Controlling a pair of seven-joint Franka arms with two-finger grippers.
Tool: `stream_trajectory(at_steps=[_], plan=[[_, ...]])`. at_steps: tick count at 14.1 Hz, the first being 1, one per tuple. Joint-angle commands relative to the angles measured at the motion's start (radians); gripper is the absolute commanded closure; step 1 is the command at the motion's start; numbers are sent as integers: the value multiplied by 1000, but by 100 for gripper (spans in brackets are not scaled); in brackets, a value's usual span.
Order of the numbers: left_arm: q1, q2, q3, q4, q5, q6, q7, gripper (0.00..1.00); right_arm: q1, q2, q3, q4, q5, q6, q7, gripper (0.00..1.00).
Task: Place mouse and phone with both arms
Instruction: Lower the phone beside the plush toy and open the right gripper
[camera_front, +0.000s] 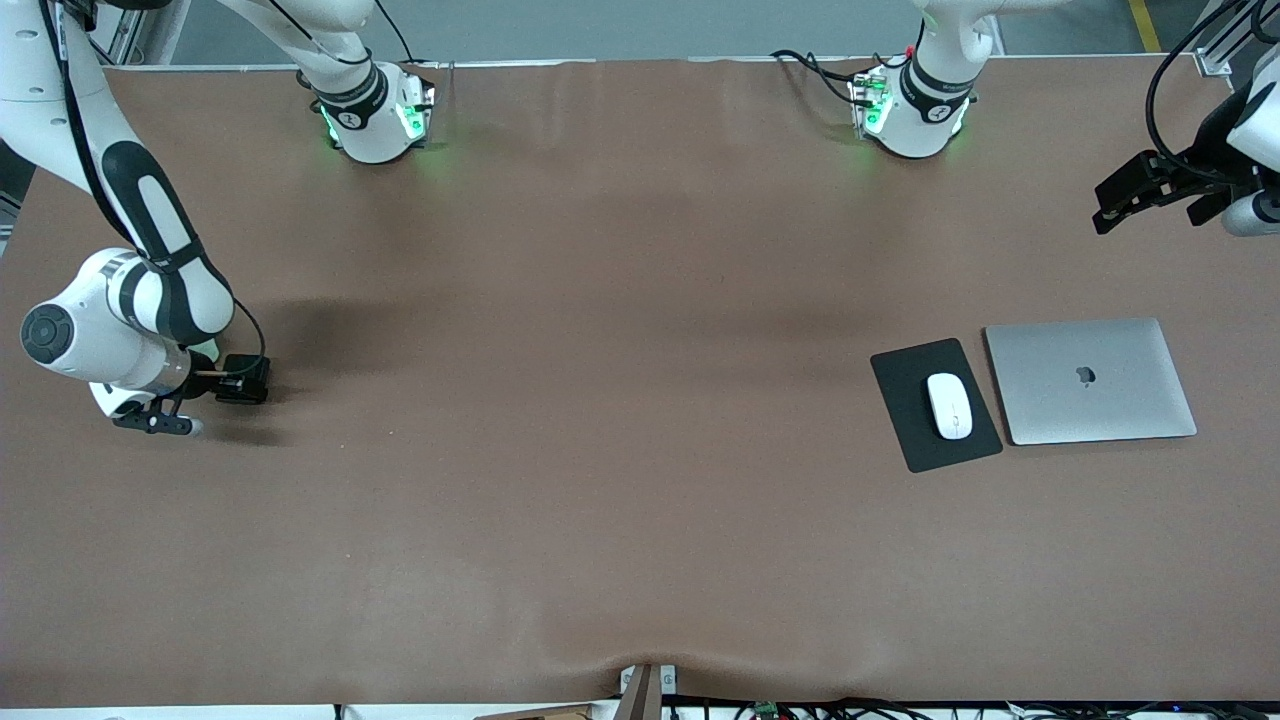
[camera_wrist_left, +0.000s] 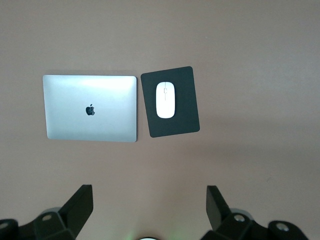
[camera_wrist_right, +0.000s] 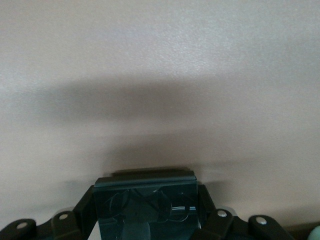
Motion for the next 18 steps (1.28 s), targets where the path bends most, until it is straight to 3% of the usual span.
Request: stream_trajectory(at_steps=[1,3,6,10,15,18], plan=[[3,12,-2,26,-10,-25,18,0,-31,0,20,1,-21,-8,-2,73],[3,16,-2,26,-10,-25,20,0,-29,3,20,1,-21,-11,-3,0],[3,16,0,26,-11,-25,20,0,-25,-11,20,15,-21,-69,-5,0],[3,15,0,24,-13,-25,20,0,32,-77,27,161,-23,-303,-6,0],[3,13,0,26,-14,-29,20,0,157,-279,27,239,-23,-538,33,0],[3,13,0,26,-16,-29,20,0,217,-353,32,357,-14,-739,80,0]])
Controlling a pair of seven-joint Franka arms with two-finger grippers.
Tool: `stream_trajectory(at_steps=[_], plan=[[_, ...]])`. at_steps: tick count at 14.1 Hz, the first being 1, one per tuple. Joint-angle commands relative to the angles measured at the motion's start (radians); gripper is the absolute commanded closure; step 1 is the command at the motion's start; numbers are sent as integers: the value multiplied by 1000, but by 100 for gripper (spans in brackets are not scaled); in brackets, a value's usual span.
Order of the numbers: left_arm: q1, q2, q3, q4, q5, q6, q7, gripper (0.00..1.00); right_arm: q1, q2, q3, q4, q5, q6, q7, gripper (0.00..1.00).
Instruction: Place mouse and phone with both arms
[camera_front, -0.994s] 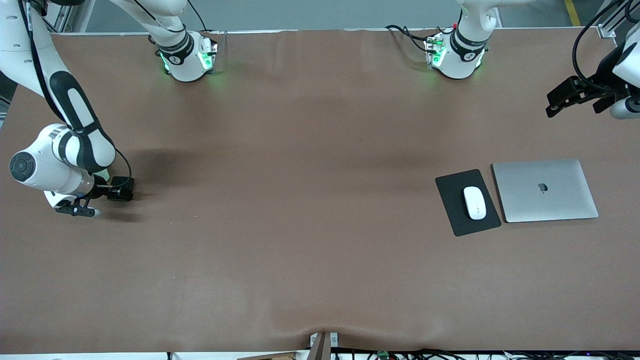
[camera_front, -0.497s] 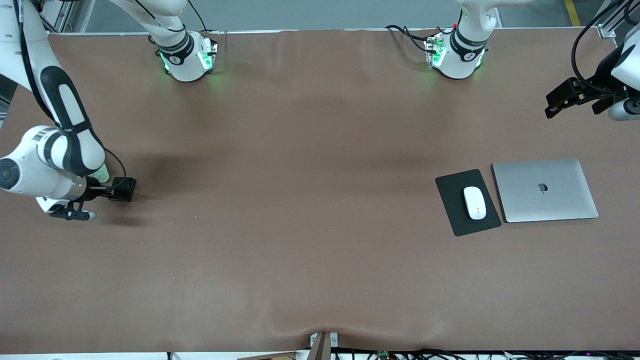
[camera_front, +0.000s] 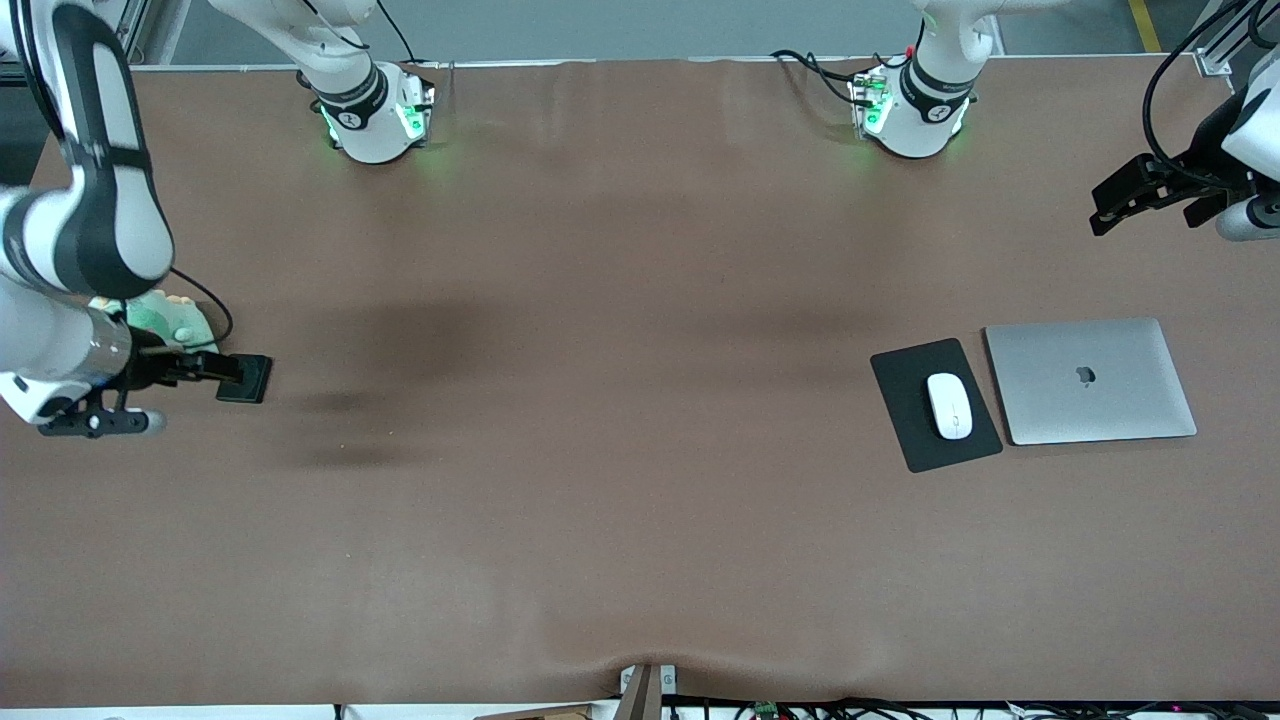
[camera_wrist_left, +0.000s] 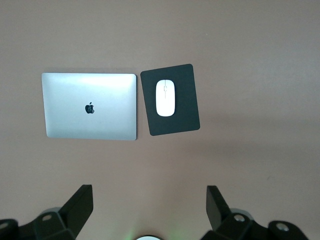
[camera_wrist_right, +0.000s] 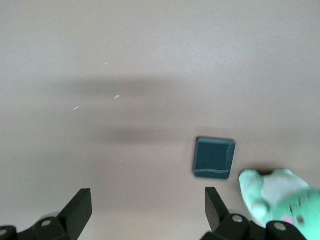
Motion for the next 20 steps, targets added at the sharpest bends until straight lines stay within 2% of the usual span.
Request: stream_trajectory(at_steps=[1,6,11,14,20], plan=[[3,6,1,23,-16,-22,21,0,42,-70,-2,80,-9,-144,32,0],[3,6,1,23,-16,-22,19,0,102,-197,-8,169,-3,-292,118,0],[3,6,1,23,-17,-22,19,0,139,-233,-12,202,-4,-379,169,0],[3,6,1,25,-17,-22,19,0,131,-289,-9,193,-4,-392,166,0],[3,4,1,25,-19,-22,16,0,128,-291,-11,192,-4,-403,167,0]])
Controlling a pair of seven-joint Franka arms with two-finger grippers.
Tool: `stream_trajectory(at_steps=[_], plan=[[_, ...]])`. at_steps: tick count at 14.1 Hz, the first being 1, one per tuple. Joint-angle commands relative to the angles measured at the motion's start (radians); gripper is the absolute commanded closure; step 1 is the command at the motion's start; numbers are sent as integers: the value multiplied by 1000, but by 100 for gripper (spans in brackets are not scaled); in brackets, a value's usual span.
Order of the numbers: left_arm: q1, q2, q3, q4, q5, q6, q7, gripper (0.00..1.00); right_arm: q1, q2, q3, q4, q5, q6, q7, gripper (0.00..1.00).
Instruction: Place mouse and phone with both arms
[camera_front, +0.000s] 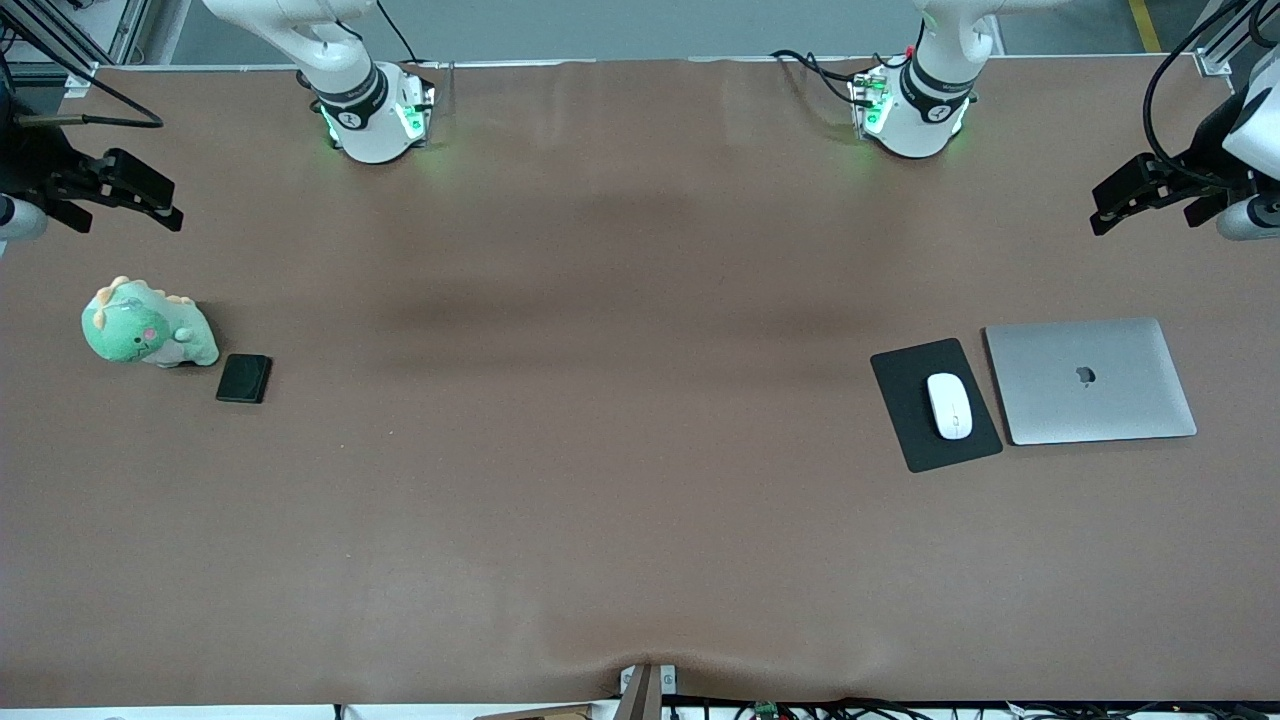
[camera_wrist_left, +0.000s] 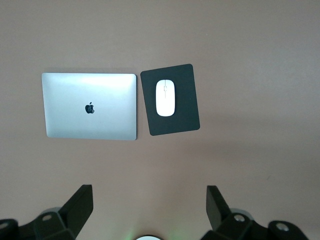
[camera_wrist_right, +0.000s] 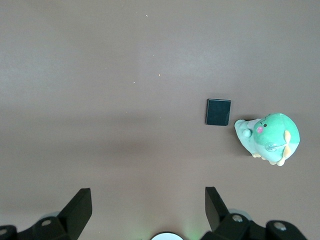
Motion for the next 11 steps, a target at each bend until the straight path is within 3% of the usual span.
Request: stream_trajectory(at_steps=[1,11], plan=[[3,6,1,23,-19,-21,15,0,2,-14,-1,-8,-5,-5,15,0],[2,3,-1,33,-20,-24,4,0,-23,-8,-5,-8,-5,-71,13,0]])
